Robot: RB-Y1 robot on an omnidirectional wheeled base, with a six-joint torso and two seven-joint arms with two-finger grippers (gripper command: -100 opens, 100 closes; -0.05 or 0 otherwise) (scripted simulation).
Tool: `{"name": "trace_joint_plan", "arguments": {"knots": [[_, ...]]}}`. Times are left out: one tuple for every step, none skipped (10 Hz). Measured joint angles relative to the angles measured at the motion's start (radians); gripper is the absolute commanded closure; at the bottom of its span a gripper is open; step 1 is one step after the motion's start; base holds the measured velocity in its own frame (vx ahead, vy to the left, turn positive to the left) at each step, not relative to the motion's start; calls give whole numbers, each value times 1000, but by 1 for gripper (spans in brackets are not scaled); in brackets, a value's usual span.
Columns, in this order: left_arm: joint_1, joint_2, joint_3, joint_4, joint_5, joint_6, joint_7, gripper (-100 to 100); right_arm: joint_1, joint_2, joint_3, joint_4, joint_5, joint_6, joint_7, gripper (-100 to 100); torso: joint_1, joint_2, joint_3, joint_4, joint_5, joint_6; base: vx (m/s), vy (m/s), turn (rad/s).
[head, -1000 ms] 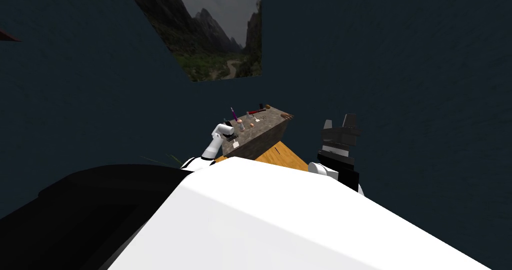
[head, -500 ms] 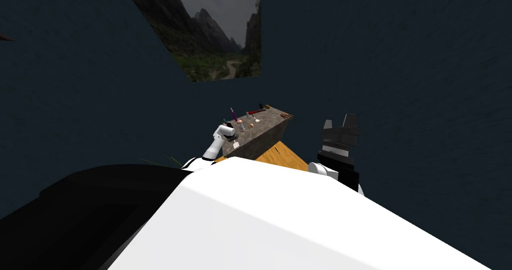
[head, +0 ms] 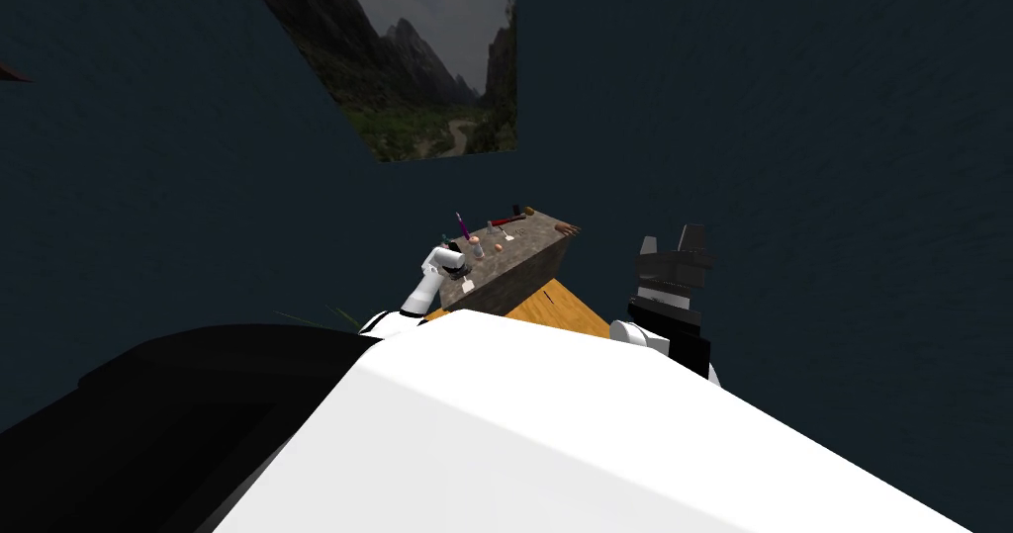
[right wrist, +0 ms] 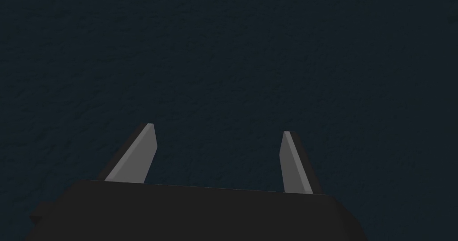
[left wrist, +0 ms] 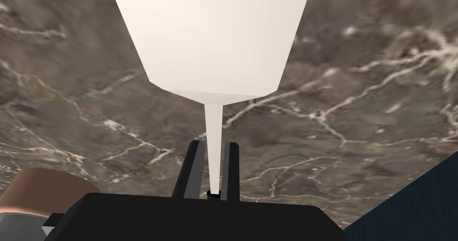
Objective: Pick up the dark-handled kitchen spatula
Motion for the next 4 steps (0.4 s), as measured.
{"name": "trace_joint_plan", "arguments": {"knots": [[0,3,5,-19,5,16,-1,100,0,0,0,0,0,0,0,0,-1,0,0,0,-1,0,-1,-30,46],[-3,8,11,-31,11,32,-5,100,0,0,0,0,0,0,0,0,-2,1,0,0,-1,0,-4,-31,35],[-7,13,17,-45,17,49,-8,100,0,0,0,0,0,0,0,0,-3,1,1,0,-1,0,-1,-14,9],[-7,14,18,-47,18,53,-9,0,0,0,0,0,0,0,0,0,-2,0,0,0,0,0,0,0,0]]}}
